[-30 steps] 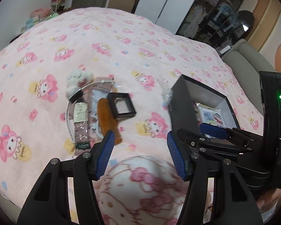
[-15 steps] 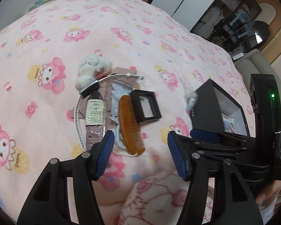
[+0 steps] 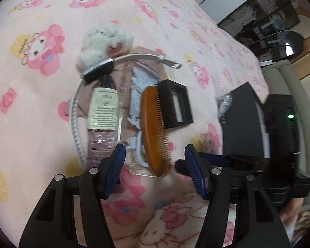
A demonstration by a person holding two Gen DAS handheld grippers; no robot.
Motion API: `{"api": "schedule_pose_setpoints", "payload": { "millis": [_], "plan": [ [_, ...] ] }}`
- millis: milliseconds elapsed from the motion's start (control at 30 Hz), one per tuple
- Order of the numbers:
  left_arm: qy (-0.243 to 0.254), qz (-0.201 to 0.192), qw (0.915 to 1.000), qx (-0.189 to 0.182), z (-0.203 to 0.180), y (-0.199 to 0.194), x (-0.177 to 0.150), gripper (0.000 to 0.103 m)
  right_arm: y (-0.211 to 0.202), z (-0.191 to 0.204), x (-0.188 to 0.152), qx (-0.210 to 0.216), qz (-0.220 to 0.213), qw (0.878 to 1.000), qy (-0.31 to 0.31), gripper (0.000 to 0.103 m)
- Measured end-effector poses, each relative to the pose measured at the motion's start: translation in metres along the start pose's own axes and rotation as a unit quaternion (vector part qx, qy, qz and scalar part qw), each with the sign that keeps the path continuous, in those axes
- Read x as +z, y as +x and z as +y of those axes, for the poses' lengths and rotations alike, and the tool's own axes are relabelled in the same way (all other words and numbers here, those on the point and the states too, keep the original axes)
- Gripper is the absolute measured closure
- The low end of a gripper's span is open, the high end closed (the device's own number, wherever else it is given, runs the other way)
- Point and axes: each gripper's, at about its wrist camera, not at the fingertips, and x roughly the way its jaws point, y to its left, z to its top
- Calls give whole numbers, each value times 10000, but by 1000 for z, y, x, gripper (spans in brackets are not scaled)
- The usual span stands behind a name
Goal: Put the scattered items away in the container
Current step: 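Reach the left gripper to the wooden comb and close on it, then lift the wooden comb with the left gripper and carry it toward the black box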
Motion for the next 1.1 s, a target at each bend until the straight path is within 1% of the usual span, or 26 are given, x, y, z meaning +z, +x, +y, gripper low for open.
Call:
{"api": "schedule_pose_setpoints", "payload": {
  "millis": [67,167,200,233,333,400,433,467,500,533,600,700,867,967,1100],
  "plan": [
    [-62,46,9998,-197,3,2,2,46,5,1,0,135,97,9999,18,48],
    [-145,138,9996,-186,5,11,7,49,15,4,3,173,220,9996,-14,48],
    [-166,192,9993,-265,5,15,9,49,19,5,4,184,271,9995,-7,48],
    [-204,254,9990,-317,5,18,11,49,22,6,6,220,325,9992,-11,48],
    [-199,310,9990,-256,2,27,17,49,29,10,10,328,440,9985,-88,48],
    [-256,386,9985,-296,2,32,19,49,32,11,12,414,498,9979,-87,48],
    [-308,471,9978,-337,3,35,20,55,32,11,13,505,476,9976,-76,48],
    [-355,586,9969,-389,4,39,19,69,32,12,13,600,446,9972,-72,48],
    [-349,635,9965,-406,5,42,18,77,31,12,12,637,422,9971,-72,49],
    [-355,695,9959,-458,5,43,17,89,28,14,10,598,371,9975,-100,50],
    [-322,656,9967,-351,4,40,15,95,25,20,7,494,301,9981,-220,51],
    [-381,577,9969,-368,3,31,14,97,25,22,5,496,303,9981,-194,52],
    [-173,310,9990,-281,-15,3,12,97,6,30,-4,705,37,9974,-168,52],
    [-49,167,9991,-392,-31,-18,10,97,-13,34,-14,873,-126,9960,-105,52],
    [245,-20,9975,-659,-65,-42,4,98,-49,36,-31,827,-490,9953,-129,52]
  ]
}}
